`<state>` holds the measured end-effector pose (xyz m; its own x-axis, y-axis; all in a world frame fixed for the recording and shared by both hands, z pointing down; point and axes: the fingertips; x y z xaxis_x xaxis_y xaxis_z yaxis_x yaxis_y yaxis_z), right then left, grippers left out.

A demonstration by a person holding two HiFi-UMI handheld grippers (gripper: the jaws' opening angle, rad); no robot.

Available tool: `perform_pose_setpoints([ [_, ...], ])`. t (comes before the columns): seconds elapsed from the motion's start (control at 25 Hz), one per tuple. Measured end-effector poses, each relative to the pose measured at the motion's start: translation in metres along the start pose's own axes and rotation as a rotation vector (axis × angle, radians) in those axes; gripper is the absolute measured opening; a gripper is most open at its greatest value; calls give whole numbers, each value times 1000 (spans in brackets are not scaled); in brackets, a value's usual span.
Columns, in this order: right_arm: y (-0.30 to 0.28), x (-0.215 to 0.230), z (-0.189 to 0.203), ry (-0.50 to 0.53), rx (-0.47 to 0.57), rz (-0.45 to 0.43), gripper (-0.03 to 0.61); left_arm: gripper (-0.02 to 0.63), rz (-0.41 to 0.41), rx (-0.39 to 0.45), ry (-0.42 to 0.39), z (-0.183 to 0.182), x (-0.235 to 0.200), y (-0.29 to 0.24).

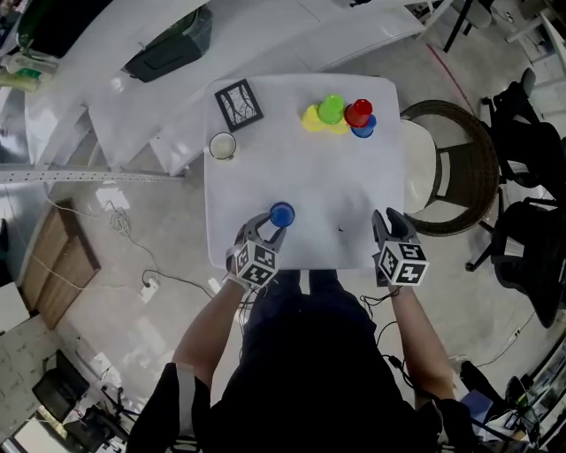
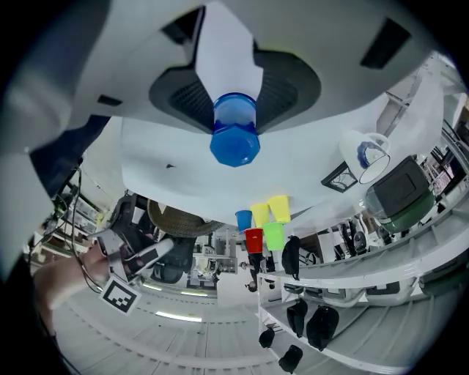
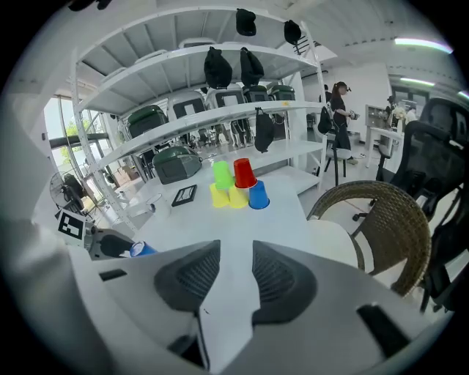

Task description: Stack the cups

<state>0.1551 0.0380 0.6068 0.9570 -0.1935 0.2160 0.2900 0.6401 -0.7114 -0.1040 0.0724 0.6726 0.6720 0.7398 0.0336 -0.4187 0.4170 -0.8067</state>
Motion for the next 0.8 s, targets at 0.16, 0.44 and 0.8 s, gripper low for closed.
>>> perform_pose_setpoints([
  [0.16, 2, 2, -9, -10, 24, 8, 135, 175, 5, 25, -14, -18, -7, 8],
  [0.44, 6, 10, -20, -39, 49, 17, 132, 173, 41, 60, 18, -76, -22, 23],
  [0.8, 8, 14, -36, -89, 70, 15, 129, 173, 91, 76, 14, -181, -58, 21],
])
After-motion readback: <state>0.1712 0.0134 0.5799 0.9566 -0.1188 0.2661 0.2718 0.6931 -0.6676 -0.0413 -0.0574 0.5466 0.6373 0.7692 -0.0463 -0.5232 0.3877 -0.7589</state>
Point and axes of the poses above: the fingertips, and each gripper's own axes: y backward along the fingers, x to its right, z out of its underside
